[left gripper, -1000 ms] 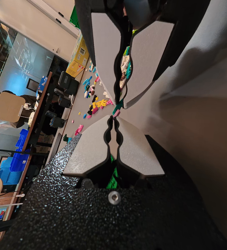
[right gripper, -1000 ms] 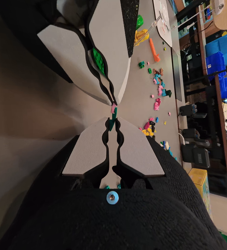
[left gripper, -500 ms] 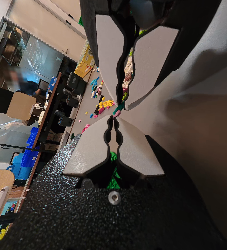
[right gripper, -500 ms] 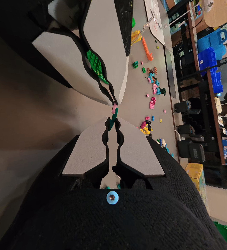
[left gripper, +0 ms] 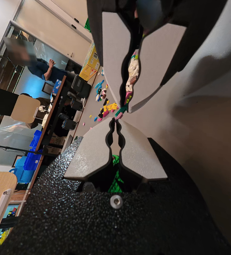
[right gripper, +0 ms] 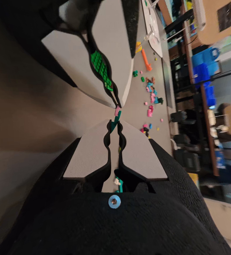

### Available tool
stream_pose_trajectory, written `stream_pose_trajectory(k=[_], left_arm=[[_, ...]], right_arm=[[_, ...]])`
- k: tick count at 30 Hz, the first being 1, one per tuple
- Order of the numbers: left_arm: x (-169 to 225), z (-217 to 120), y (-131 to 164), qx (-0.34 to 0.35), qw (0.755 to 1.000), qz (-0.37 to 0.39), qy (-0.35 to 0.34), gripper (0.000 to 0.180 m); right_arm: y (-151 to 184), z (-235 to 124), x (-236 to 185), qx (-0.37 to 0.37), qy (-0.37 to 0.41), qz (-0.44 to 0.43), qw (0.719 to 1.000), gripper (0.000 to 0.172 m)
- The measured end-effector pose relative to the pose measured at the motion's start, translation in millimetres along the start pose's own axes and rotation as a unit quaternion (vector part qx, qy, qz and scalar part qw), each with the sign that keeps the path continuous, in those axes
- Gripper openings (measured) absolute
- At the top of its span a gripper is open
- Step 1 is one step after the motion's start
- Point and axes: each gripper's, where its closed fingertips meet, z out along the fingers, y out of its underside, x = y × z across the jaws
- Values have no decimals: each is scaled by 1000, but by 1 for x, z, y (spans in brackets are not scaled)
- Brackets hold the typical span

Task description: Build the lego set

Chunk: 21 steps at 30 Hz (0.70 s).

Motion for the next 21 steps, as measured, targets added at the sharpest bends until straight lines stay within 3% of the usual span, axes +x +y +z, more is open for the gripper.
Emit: stream_pose_trajectory(k=[5,11,21], left_arm=[[0,0,1,-1,1000,-6,1,2],[1,0,-1,4,1000,-5,6,2],[3,0,-2,8,1000,-2,9,2]], right_arm=[[0,1,1,-18,43,-72,996,6],[1,-1,0,11,-16,17,1000,5],[0,-3,4,14,-3,13,1000,5]])
